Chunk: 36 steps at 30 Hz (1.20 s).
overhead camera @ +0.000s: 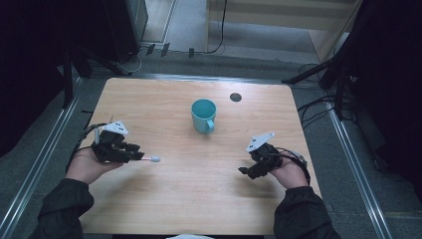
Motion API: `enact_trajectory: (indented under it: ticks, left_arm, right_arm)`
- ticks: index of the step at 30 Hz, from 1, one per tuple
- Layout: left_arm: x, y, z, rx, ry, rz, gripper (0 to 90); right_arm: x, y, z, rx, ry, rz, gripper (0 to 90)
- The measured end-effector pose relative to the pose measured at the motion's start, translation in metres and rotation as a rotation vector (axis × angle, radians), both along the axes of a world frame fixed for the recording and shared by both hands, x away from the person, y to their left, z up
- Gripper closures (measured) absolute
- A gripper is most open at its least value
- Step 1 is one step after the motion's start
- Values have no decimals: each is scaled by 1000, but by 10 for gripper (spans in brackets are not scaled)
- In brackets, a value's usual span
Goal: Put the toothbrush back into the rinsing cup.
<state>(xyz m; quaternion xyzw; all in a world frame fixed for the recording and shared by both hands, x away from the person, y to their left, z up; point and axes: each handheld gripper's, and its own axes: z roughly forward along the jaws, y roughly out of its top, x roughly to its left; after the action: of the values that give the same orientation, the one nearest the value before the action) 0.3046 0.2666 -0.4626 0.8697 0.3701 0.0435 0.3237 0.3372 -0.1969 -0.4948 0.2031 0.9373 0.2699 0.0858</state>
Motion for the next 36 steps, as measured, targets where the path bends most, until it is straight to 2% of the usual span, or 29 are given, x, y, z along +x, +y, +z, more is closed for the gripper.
enact_trajectory:
  ticks: [4,7,10,13,17,19,24,36]
  left_arm:
    - [3,3,-9,36,45,28,729]
    - [4,3,-17,26,59,14,803]
    - [6,2,-27,38,79,4,839]
    - [8,3,-33,33,82,-1,875]
    - [12,9,-39,46,87,11,887]
    - [13,11,-41,37,88,13,890]
    - [16,10,-47,52,96,15,890]
    - [22,11,-55,57,109,38,884]
  right_arm:
    - [2,3,0,0,3,4,235]
    - [3,4,0,5,-1,8,235]
    - [3,4,1,6,-7,6,236]
    - [4,3,3,20,-12,-5,236]
    - [4,2,3,19,-17,-8,236]
    - [4,2,3,16,-18,-6,237]
    - [4,2,3,11,-23,-4,237]
    - [3,3,3,6,-24,-5,237]
